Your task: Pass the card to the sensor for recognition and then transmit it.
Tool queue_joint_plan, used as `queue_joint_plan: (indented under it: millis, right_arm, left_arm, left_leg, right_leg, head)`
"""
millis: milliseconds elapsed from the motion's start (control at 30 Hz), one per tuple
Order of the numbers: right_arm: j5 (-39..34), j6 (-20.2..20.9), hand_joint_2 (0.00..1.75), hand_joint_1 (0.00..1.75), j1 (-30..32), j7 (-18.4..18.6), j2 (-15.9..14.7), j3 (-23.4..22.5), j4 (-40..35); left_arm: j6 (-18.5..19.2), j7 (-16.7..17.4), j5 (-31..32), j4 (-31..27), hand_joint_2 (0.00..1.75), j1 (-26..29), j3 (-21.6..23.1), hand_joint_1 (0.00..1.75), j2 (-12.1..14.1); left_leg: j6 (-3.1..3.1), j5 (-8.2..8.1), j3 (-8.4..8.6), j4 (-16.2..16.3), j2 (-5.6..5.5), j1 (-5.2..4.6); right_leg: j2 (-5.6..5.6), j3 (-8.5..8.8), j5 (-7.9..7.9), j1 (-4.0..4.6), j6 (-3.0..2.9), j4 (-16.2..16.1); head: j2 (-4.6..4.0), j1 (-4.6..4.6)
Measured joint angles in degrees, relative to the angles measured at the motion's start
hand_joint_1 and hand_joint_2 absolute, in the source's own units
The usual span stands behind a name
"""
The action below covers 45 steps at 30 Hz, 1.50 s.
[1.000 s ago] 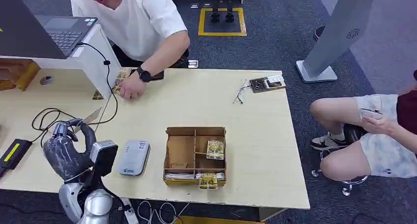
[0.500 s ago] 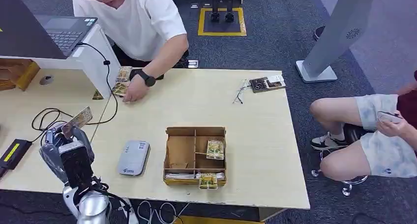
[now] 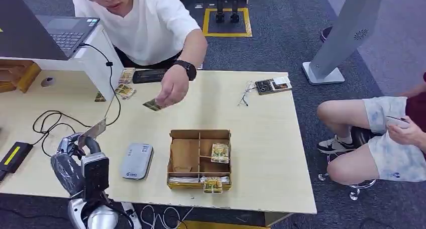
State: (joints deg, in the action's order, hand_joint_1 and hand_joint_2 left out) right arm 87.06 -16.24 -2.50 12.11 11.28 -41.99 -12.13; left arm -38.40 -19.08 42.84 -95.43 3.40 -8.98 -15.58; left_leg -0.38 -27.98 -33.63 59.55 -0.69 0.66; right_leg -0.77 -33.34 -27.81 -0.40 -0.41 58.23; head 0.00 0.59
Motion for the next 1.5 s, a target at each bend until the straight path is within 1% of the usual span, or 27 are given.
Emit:
queue_joint_plan:
  millis: [67, 200, 333, 400, 533, 733, 1400, 1500]
  right_arm:
    - [0.0, 0.0, 1.75, 0.00, 0.0, -0.1, 0.0, -0.4, 0.0]
    - [0.0, -0.1, 1.75, 0.00, 0.1, -0.1, 0.0, -1.2, 0.0]
    - [0.0, 0.0, 1.75, 0.00, 0.1, -0.2, 0.0, -1.6, 0.0]
    - [0.1, 0.0, 1.75, 0.00, 0.1, -0.6, 0.0, -2.0, 0.0]
    - [0.1, 0.0, 1.75, 0.00, 0.2, -0.8, 0.0, -2.3, 0.0]
    - [0.5, -0.1, 1.75, 0.00, 0.2, -0.9, 0.0, -2.3, 0.0]
    - [2.0, -0.3, 1.75, 0.00, 0.2, -0.9, 0.0, -2.3, 0.0]
    - [2.1, -0.3, 1.75, 0.00, 0.2, -0.9, 0.0, -2.3, 0.0]
  left_arm:
    - [0.0, 1.2, 0.9, 0.0, 1.75, 1.3, 1.6, 1.75, 0.2]
    - [0.0, 5.6, 4.1, 0.0, 1.75, 3.7, 5.0, 1.75, 0.8]
    - [0.0, 11.8, 8.0, 0.2, 1.75, 5.0, 8.4, 1.75, 3.2]
    - [0.0, 13.4, 8.6, 0.6, 1.75, 5.5, 10.1, 1.75, 4.4]
    - [0.0, 14.5, 8.4, 1.4, 1.75, 5.9, 11.9, 1.75, 5.8]
    - [0.0, 14.7, 8.3, 1.9, 1.75, 6.2, 12.5, 1.75, 6.7]
    - [0.0, 14.9, 7.5, 2.4, 1.75, 6.2, 12.7, 1.75, 7.5]
    - [0.7, 15.9, 6.1, 2.8, 1.75, 6.2, 12.8, 1.75, 7.6]
  left_leg:
    - [0.00, 0.00, 0.00, 0.0, 0.00, 0.00]
    - [0.03, -0.03, 0.00, 0.0, 0.00, 0.00]
    - [-0.02, -0.06, 0.02, 0.0, 0.00, 0.00]
    - [-0.02, -0.06, 0.02, 0.0, 0.00, 0.01]
    - [-0.02, -0.06, 0.01, 0.0, 0.00, 0.01]
    - [-0.02, -0.06, 0.01, 0.0, 0.00, 0.00]
    - [-0.02, -0.06, 0.01, 0.0, 0.00, 0.00]
    - [-0.02, -0.06, 0.01, 0.0, 0.00, 0.00]
  right_leg:
    - [0.01, 0.00, 0.00, 0.00, 0.00, 0.0]
    - [0.01, 0.00, -0.01, 0.00, 0.01, 0.0]
    - [0.00, 0.00, -0.01, 0.00, 0.00, 0.0]
    - [0.00, -0.01, -0.01, 0.00, 0.00, 0.0]
    - [0.00, 0.00, -0.01, 0.00, 0.00, 0.0]
    - [0.00, 0.00, -0.01, 0.00, 0.00, 0.0]
    - [0.00, 0.00, -0.01, 0.00, 0.00, 0.0]
    - [0.00, 0.00, -0.01, 0.00, 0.00, 0.0]
  head:
    - [0.00, -0.02]
    - [0.00, -0.02]
    - [0.00, 0.00]
    - [0.00, 0.00]
    - [0.00, 0.00]
    - [0.00, 0.00]
    - [0.00, 0.00]
    - [0.00, 0.00]
